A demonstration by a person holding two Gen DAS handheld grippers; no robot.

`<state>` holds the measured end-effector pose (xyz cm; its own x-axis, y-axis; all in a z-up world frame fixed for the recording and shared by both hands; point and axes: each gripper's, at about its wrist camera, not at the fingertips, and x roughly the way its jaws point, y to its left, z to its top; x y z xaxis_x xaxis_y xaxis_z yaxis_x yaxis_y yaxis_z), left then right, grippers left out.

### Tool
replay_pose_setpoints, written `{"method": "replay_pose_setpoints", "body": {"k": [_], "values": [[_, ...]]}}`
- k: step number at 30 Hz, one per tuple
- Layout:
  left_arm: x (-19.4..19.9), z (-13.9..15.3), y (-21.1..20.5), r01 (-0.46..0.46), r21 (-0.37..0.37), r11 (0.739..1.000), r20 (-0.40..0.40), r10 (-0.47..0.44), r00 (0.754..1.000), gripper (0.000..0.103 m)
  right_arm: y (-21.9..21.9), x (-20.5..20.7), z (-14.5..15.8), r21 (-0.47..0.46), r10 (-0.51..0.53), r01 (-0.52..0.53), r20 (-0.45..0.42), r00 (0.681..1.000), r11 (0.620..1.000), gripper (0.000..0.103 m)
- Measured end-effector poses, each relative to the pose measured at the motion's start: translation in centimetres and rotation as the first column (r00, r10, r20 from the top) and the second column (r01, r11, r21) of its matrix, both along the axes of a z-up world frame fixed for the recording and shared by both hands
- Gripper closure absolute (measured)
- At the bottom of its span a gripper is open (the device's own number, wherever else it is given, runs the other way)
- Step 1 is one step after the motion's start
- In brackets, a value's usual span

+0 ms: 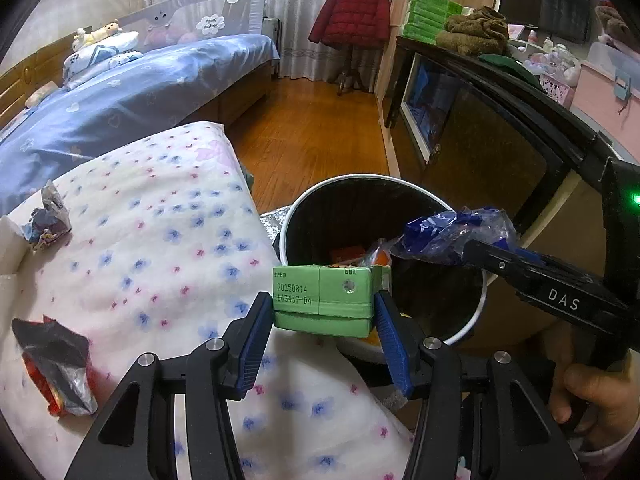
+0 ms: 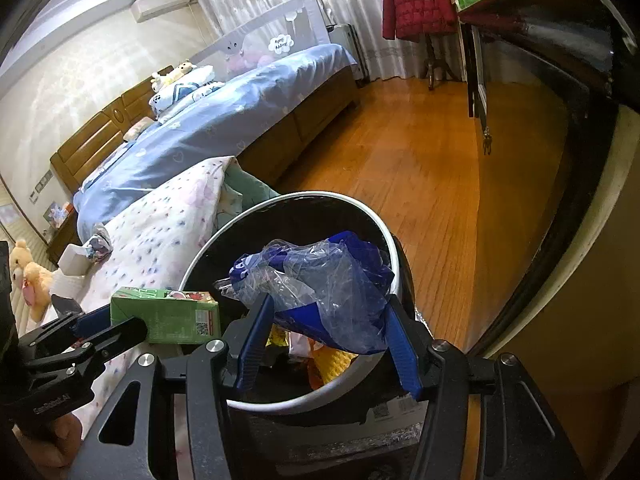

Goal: Collect trash
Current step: 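Carry the green box and blue bag over the bin and open both tools, then withdraw both open tools from the bin toward the remaining trash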

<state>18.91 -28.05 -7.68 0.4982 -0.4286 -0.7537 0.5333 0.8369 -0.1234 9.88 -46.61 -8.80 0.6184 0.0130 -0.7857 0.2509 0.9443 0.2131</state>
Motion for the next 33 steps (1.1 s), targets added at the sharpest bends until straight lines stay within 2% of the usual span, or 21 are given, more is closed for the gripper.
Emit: {"method": "replay_pose_setpoints", "body": {"k": [10,14,20,33], "values": [[0.5,0.1,-0.6,-0.006,-0.006,1.000,0.000,0.006,1.000,0.053,-0.4,1.0,-0.3,-0.005,0.008,-0.008,-0.016,1.000,1.000,0.047],[0.9,0.3,-0.7,-0.014,-0.014,1.000,-0.017,0.013,1.000,0.051,-0.6,1.1,-0.4,0.003,0.009,-0.009,-0.020,1.000,1.000,0.043],[0.3,0.7,-0.2,-0.021,-0.040,0.999,-0.017,0.021,1.000,0.047,-1.0,1.3,-0.4,0.033,0.002,-0.001,-0.020,1.000,0.999,0.030],[-3.3,0.3,4.2,-0.078,-0.052,0.996,-0.027,0.076,0.997,0.046,0.9,0.5,0.9,0.069,0.017,-0.019,0.025,1.000,0.997,0.024]]}}
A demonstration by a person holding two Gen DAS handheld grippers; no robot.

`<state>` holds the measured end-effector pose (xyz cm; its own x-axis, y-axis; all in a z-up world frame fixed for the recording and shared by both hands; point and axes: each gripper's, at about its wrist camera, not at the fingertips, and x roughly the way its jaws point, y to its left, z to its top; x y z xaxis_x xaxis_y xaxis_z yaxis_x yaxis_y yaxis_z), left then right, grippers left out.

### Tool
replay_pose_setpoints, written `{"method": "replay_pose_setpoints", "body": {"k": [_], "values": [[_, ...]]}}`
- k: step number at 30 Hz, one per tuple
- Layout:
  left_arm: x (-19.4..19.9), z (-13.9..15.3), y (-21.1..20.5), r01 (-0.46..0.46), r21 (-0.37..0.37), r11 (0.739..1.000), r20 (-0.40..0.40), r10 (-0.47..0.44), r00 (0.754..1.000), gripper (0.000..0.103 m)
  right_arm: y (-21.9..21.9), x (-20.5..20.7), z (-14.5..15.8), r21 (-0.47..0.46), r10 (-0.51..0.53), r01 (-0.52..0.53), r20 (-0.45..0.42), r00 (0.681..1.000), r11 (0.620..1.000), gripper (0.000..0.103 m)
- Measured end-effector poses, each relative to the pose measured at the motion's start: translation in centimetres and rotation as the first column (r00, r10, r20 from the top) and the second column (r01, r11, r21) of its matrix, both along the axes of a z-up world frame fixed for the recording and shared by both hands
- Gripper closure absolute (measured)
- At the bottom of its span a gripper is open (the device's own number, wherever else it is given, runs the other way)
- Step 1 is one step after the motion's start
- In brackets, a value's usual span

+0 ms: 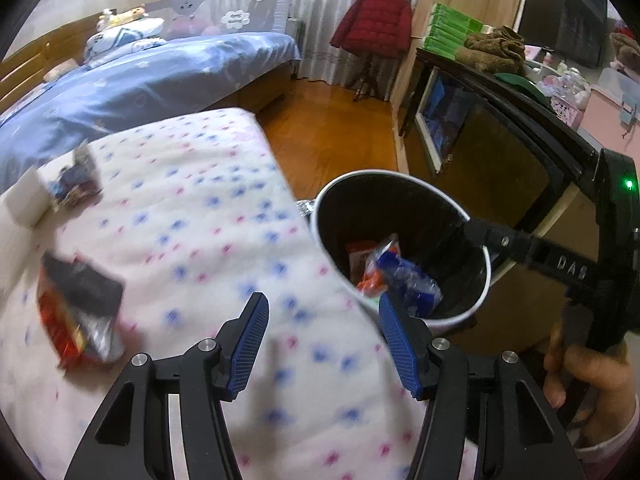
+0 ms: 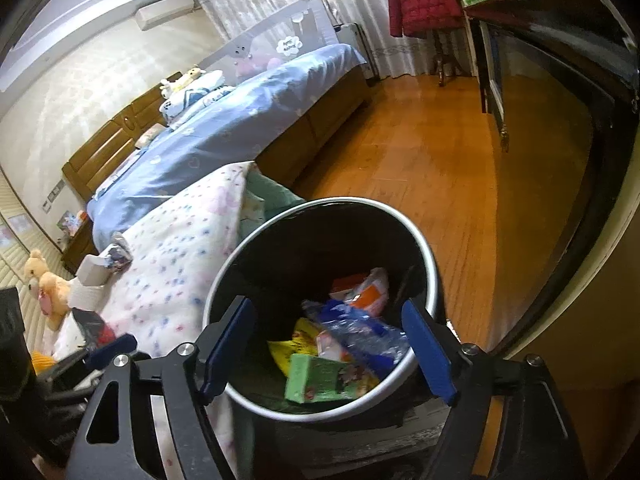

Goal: Collect trash
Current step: 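Withdraw both open tools from the bin toward the remaining trash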

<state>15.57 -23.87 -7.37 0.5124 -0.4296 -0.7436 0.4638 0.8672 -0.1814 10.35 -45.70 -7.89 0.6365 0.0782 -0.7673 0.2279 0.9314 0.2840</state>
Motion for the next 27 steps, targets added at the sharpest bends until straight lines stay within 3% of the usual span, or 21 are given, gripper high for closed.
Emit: {"method": "replay_pose_setpoints", "body": {"k": [7,15,27], "values": [[-2.2,0.5,4.4,-0.062,-0.007,0.998,0.003,0.062,0.998,0.046,2.8,-0.2,0.1,0.024,0.035,-0.035,0.017,0.999,0.999,0.019],[-3.9,1.2,9.8,-0.160,-0.012,0.987,0.019,0.161,0.987,0.046,8.0,0.2,-0.1,0.025,0.147,-0.148,0.024,0.989,0.989,0.019],[-5.2,1.8,17.4,-0.310,-0.014,0.951,0.040,0.310,0.950,0.046,14.1,0.6,-0.1,0.055,0.260,-0.261,0.033,0.965,0.964,0.018]]}}
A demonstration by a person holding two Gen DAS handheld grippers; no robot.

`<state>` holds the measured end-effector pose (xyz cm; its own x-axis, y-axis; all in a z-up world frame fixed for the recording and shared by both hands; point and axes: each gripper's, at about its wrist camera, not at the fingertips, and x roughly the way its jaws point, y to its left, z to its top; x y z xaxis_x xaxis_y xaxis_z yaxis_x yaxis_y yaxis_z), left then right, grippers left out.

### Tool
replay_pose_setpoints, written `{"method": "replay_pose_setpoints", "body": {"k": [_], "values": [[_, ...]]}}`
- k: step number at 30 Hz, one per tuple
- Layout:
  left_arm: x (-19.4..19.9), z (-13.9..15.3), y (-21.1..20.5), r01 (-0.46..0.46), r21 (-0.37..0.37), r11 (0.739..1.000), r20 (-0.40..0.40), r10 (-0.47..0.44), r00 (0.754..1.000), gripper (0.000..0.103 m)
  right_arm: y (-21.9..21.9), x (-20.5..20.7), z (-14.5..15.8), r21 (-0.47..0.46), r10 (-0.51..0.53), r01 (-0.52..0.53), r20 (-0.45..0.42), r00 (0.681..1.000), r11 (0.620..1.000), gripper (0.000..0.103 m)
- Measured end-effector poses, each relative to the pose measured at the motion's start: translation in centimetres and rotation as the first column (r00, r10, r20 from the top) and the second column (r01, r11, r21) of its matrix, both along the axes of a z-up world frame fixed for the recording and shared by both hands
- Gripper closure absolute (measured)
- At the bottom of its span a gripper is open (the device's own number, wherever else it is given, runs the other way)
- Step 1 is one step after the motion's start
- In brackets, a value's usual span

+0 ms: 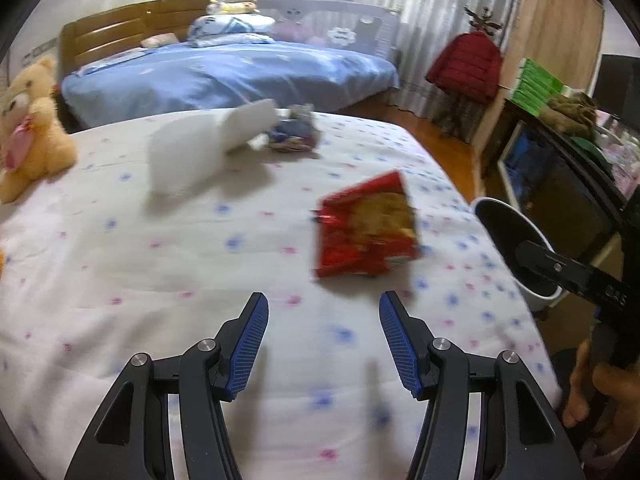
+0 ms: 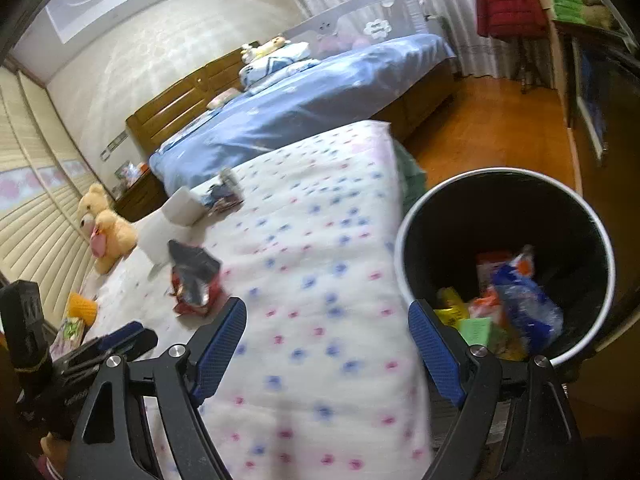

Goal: Collect trash
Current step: 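Withdraw both open tools from the bin toward the remaining trash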

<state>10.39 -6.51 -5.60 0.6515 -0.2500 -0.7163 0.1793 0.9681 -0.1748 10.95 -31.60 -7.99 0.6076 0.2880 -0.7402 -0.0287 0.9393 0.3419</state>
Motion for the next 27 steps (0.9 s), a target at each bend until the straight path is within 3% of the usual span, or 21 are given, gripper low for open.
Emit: {"method": "replay_pose_setpoints", "body": {"k": [14,27], "values": [[1.5,-0.1,6.1,-0.124,-0.001,0.992,-0.007,0.124,0.992,0.045,6.5,0.8,-0.4,0.030,0.122,-0.122,-0.009,0.992,0.992,0.017],[6.6,-0.9,8.0,-0.147,0.017,0.989,-0.015,0.147,0.989,0.045,10.5,3.3,-2.3,0.052,0.187,-0.184,-0.045,0.981,0.981,0.017]]}}
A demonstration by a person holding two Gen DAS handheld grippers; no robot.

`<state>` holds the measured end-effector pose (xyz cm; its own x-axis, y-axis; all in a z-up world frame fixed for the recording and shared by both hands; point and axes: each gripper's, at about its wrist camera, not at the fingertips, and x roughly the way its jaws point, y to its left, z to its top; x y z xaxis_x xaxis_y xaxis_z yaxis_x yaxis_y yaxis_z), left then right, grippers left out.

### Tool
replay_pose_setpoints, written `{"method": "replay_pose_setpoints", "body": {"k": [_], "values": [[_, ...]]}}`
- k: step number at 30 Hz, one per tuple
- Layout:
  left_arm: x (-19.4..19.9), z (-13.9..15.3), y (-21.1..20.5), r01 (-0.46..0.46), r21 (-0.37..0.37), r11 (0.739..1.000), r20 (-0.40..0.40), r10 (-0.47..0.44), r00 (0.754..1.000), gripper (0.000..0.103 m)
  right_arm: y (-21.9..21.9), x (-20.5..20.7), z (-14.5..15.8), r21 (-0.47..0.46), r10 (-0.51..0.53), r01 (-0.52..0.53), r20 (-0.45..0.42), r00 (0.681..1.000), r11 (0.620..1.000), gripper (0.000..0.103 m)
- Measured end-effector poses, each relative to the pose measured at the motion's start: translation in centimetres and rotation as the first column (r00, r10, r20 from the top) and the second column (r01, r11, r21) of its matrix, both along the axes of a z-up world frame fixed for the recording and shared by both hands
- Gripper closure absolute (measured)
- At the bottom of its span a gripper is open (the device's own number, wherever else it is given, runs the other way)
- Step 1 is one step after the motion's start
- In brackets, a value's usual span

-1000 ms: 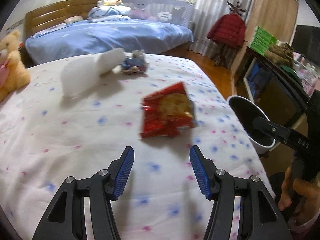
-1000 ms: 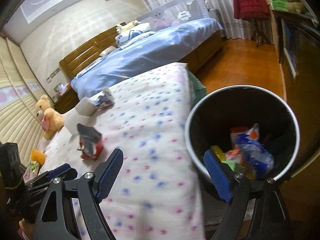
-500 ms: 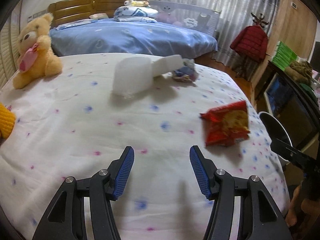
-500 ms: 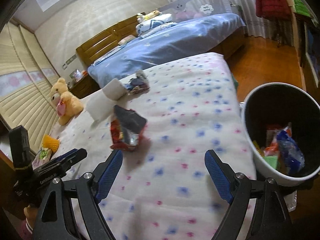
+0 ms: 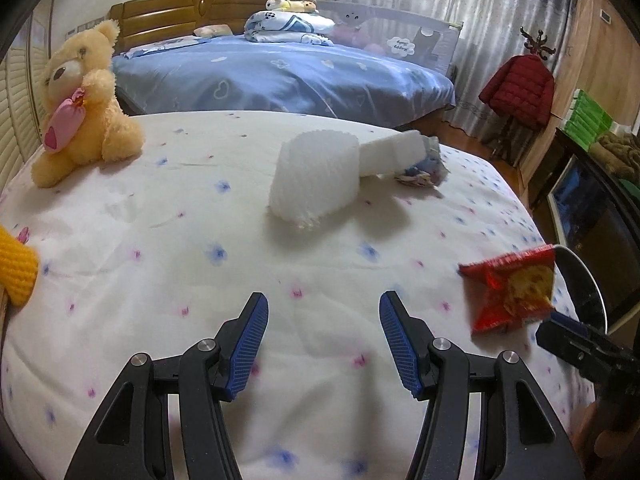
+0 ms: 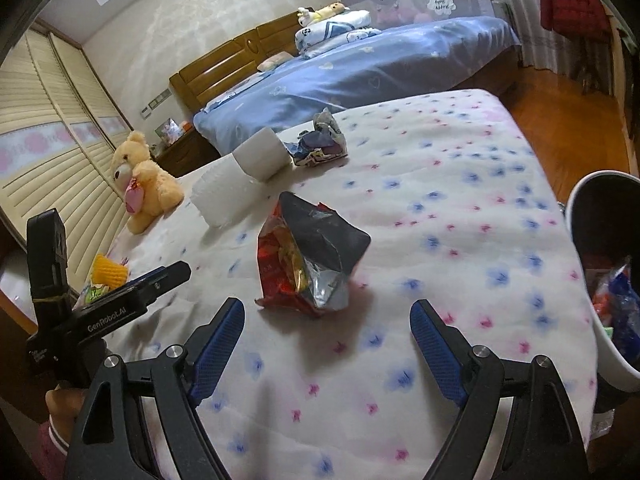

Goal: Collect trash
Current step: 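Withdraw both open tools from the bin toward the remaining trash, then grasp the white foam net with the left tool while the right tool grasps the red chip bag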

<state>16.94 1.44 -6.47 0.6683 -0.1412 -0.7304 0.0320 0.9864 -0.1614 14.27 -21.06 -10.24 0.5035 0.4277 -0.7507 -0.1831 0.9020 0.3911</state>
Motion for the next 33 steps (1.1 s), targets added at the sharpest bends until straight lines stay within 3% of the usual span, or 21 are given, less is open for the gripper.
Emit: {"method": "replay_pose_setpoints", "body": {"k": [14,20,23,24,33], "values": [[8.2,-1.0,1.3,-0.017,0.029,0.999,-0.008,0.017,1.000,0.045,1.3,3.1,-0.9,0.003,-0.014,0.014,-0.025,1.000,1.000,0.018],[10.9,-1.8,1.2,-0.010,0.041,0.999,0.015,0.010,1.000,0.048,1.3,4.0,-1.3,-0.003,-0.018,0.018,-0.023,1.000,1.000,0.041],[11.3,-2.3,0.8,0.020,0.033,0.999,0.012,-0.021,1.000,0.075,1.5,4.1,-1.4,-0.004,-0.016,0.016,-0.020,1.000,1.000,0.057],[11.4,-2.3,0.6,0.027,0.037,0.999,0.011,-0.027,1.000,0.080,1.5,4.1,-1.4,-0.001,-0.011,0.011,-0.020,1.000,1.000,0.070],[8.2,-2.0,-0.1,0.022,0.013,1.000,0.030,-0.023,0.999,0.086,1.5,3.3,-1.0,0.016,-0.002,0.002,0.000,1.000,1.000,0.078]]}}
